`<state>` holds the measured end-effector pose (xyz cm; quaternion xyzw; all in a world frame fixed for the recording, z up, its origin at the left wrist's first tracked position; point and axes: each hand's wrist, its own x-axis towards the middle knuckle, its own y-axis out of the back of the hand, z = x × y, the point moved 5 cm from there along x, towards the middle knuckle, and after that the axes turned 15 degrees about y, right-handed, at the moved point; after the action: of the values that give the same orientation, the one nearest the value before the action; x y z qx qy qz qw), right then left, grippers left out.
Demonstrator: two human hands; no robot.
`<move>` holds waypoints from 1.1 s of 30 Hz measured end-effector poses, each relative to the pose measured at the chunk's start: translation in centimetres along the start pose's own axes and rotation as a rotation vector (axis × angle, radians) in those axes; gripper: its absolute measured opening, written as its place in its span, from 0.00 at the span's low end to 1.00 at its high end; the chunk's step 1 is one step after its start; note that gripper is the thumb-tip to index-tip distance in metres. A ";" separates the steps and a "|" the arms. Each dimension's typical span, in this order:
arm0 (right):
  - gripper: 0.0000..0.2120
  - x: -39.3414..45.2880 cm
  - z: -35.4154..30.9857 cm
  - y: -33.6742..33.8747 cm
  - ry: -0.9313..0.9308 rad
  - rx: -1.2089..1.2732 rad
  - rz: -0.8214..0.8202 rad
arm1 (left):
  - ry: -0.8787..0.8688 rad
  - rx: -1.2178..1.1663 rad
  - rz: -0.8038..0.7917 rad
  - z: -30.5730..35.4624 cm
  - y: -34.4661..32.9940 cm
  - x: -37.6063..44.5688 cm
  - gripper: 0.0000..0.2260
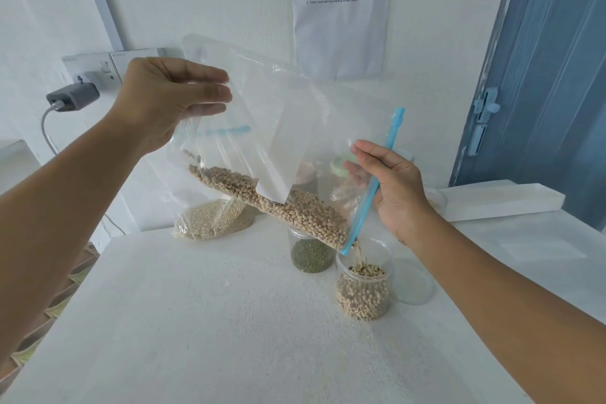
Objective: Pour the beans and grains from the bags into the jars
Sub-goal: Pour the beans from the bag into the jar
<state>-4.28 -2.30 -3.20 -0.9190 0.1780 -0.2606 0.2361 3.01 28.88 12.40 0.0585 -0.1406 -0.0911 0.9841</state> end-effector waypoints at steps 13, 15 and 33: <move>0.10 0.2 0.2 0.1 -0.003 0.015 0.007 | -0.014 0.008 0.017 0.3 -0.2 -0.3 0.15; 0.10 0.2 0.1 0.2 -0.001 0.017 0.010 | -0.014 0.008 0.019 0.3 -0.3 -0.3 0.15; 0.11 -0.4 0.1 1.0 -0.010 0.005 0.005 | -0.017 0.024 0.009 0.6 -1.2 -0.4 0.17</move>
<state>-4.76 -2.89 -3.96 -0.9193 0.1787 -0.2557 0.2399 2.26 27.77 12.75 0.0691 -0.1502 -0.0852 0.9826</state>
